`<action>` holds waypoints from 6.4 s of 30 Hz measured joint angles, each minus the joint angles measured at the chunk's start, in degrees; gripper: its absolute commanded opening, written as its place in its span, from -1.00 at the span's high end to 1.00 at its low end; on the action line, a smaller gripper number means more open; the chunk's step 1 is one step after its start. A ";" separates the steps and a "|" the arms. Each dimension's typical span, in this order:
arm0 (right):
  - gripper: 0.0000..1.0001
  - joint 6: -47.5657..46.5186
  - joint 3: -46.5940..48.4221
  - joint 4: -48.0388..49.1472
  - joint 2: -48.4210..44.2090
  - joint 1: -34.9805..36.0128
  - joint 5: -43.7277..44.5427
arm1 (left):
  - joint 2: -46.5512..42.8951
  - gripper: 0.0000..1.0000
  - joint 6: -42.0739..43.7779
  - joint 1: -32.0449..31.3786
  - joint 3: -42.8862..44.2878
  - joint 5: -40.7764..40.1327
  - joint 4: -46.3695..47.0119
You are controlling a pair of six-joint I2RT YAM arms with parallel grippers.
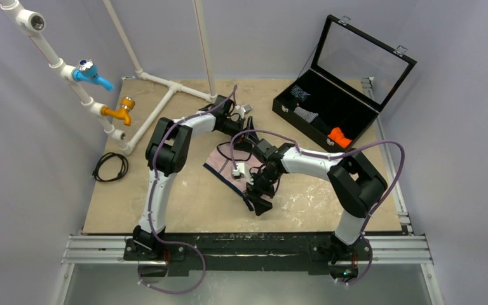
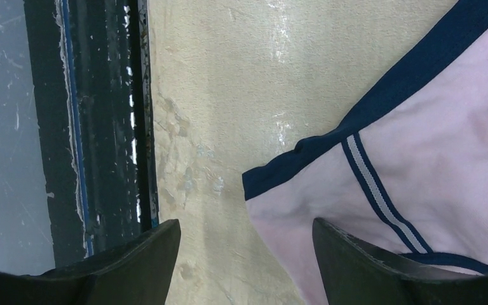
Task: Roll the underwear
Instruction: Flatten out the underwear at the center of the board, then fold the underwear at the center of the board.
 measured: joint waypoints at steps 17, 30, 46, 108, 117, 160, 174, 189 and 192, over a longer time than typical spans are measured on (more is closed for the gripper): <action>-0.58 -4.63 -0.68 -6.84 -1.49 1.36 3.10 | -0.02 -0.21 2.67 0.00 1.18 -2.03 -2.08; -0.75 -1.60 2.64 -6.49 -4.94 1.49 7.21 | -1.73 -0.68 4.85 -0.63 1.18 -1.84 -2.29; -0.73 4.83 5.09 1.64 -16.55 -17.51 1.53 | -20.87 -0.69 25.09 1.44 -4.68 0.22 -16.98; -0.71 9.53 38.07 -3.89 27.56 -23.47 -13.62 | -22.21 -0.64 35.80 9.40 -23.80 -10.78 -25.97; -0.68 3.67 32.33 -10.88 14.64 -23.37 -11.76 | -25.70 -0.69 37.22 9.40 -20.83 -7.15 -26.97; -0.75 17.25 -0.02 10.16 -22.14 -46.42 5.51 | -12.02 -0.04 36.83 -44.48 5.38 -58.75 -30.84; -0.75 17.18 -0.90 10.40 -23.89 -46.40 3.91 | -10.32 -0.03 34.32 -43.45 7.52 -58.14 -31.36; -0.75 17.00 -0.92 10.99 -23.89 -46.42 3.10 | -8.46 -0.01 31.52 -40.15 7.43 -54.88 -31.10; -0.75 16.96 -0.92 10.97 -23.89 -46.40 2.49 | -7.96 0.00 30.67 -40.15 7.50 -54.40 -31.12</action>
